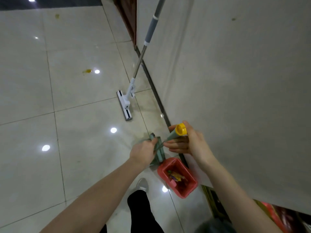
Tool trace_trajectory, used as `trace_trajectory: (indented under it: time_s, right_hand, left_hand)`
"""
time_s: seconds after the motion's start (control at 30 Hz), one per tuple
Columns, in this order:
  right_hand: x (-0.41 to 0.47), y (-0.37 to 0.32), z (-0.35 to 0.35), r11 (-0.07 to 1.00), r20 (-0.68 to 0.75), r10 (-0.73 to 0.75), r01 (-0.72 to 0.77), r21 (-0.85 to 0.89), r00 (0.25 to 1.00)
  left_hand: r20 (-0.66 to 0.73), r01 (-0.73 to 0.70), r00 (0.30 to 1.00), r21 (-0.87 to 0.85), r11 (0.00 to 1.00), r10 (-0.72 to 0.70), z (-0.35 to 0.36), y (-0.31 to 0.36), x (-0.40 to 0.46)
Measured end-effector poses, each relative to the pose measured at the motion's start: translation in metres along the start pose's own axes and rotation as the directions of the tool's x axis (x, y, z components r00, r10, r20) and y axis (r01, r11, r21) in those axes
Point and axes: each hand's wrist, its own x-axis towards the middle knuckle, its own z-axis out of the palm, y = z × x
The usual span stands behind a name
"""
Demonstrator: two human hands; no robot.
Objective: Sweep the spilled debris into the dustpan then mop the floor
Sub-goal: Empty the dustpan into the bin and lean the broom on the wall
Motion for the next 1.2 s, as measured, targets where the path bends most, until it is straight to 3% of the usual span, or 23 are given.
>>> trace_trajectory:
  time_s: [0.23,0.6,0.7,1.1,1.2]
  right_hand:
    - [0.004,-0.010,0.003,0.998,0.002,-0.054,0.054,-0.028,0.999]
    - [0.015,-0.033,0.011,0.996,0.009,-0.056,0.055,0.069,0.998]
    - [0.025,-0.034,0.015,0.997,0.004,-0.036,0.035,0.063,0.999]
    - [0.047,-0.032,0.024,1.000,-0.031,-0.029,0.029,-0.011,0.999]
    - [0.049,-0.038,0.022,0.999,-0.062,-0.024,0.025,0.024,0.998]
  left_hand:
    - [0.004,-0.087,0.996,-0.071,0.994,0.088,0.002,-0.007,0.032]
    - [0.318,-0.017,0.936,-0.389,0.921,0.151,-0.006,-0.030,0.078]
    - [0.385,-0.037,0.902,-0.379,0.925,0.194,-0.011,-0.035,0.088]
    - [0.305,-0.090,0.938,-0.254,0.963,0.168,-0.018,-0.024,0.098]
    - [0.272,-0.031,0.955,-0.313,0.949,0.121,-0.022,-0.026,0.094]
